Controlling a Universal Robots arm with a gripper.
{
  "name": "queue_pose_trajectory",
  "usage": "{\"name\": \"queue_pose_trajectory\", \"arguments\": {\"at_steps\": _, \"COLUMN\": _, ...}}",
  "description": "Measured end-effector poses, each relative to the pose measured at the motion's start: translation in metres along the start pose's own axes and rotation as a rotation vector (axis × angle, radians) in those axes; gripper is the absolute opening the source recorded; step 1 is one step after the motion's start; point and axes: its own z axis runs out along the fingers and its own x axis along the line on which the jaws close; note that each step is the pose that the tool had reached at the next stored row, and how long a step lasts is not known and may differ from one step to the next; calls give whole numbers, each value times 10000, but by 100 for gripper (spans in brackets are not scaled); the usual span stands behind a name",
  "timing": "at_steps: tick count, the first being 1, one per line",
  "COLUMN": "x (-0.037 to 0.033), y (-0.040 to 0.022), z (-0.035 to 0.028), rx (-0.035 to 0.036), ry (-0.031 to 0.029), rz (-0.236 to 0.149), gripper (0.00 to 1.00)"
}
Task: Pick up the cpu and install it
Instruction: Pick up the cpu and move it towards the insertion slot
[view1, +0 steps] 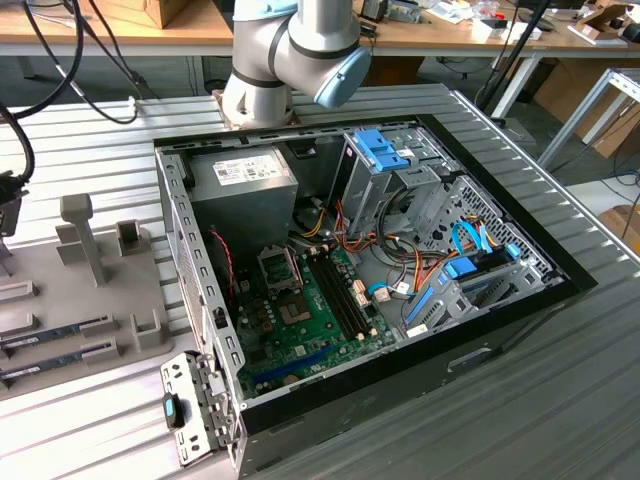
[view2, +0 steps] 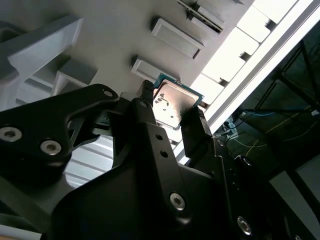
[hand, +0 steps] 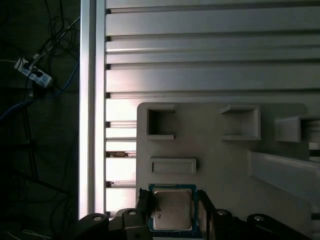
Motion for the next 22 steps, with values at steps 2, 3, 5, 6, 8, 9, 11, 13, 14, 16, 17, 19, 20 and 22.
{"name": "queue_pose_trajectory", "arguments": {"at_steps": 2, "x": 1, "y": 1, "z": -18, "rx": -7, "ry": 0, "rz": -1, "gripper": 47}}
{"name": "queue_pose_trajectory", "arguments": {"at_steps": 3, "x": 1, "y": 1, "z": -25, "rx": -10, "ry": -1, "rz": -1, "gripper": 47}}
{"name": "queue_pose_trajectory", "arguments": {"at_steps": 5, "x": 2, "y": 1, "z": -41, "rx": -17, "ry": 0, "rz": -1, "gripper": 47}}
{"name": "queue_pose_trajectory", "arguments": {"at_steps": 6, "x": 2, "y": 2, "z": -49, "rx": -20, "ry": 0, "rz": -1, "gripper": 47}}
{"name": "queue_pose_trajectory", "arguments": {"at_steps": 8, "x": 3, "y": 2, "z": -65, "rx": -27, "ry": 0, "rz": -1, "gripper": 47}}
{"name": "queue_pose_trajectory", "arguments": {"at_steps": 9, "x": 3, "y": 3, "z": -76, "rx": -31, "ry": 1, "rz": -1, "gripper": 47}}
{"name": "queue_pose_trajectory", "arguments": {"at_steps": 11, "x": 4, "y": 3, "z": -92, "rx": -37, "ry": 1, "rz": -2, "gripper": 47}}
{"name": "queue_pose_trajectory", "arguments": {"at_steps": 13, "x": 5, "y": 4, "z": -107, "rx": -43, "ry": 1, "rz": -2, "gripper": 47}}
{"name": "queue_pose_trajectory", "arguments": {"at_steps": 14, "x": 5, "y": 4, "z": -115, "rx": -46, "ry": 1, "rz": -2, "gripper": 47}}
{"name": "queue_pose_trajectory", "arguments": {"at_steps": 16, "x": 6, "y": 5, "z": -133, "rx": -53, "ry": 1, "rz": -2, "gripper": 47}}
{"name": "queue_pose_trajectory", "arguments": {"at_steps": 17, "x": 6, "y": 5, "z": -142, "rx": -57, "ry": 1, "rz": -3, "gripper": 47}}
{"name": "queue_pose_trajectory", "arguments": {"at_steps": 19, "x": 7, "y": 6, "z": -163, "rx": -66, "ry": 1, "rz": -3, "gripper": 47}}
{"name": "queue_pose_trajectory", "arguments": {"at_steps": 20, "x": 7, "y": 6, "z": -172, "rx": -70, "ry": 1, "rz": -3, "gripper": 47}}
{"name": "queue_pose_trajectory", "arguments": {"at_steps": 22, "x": 8, "y": 7, "z": -192, "rx": -79, "ry": 1, "rz": -3, "gripper": 47}}
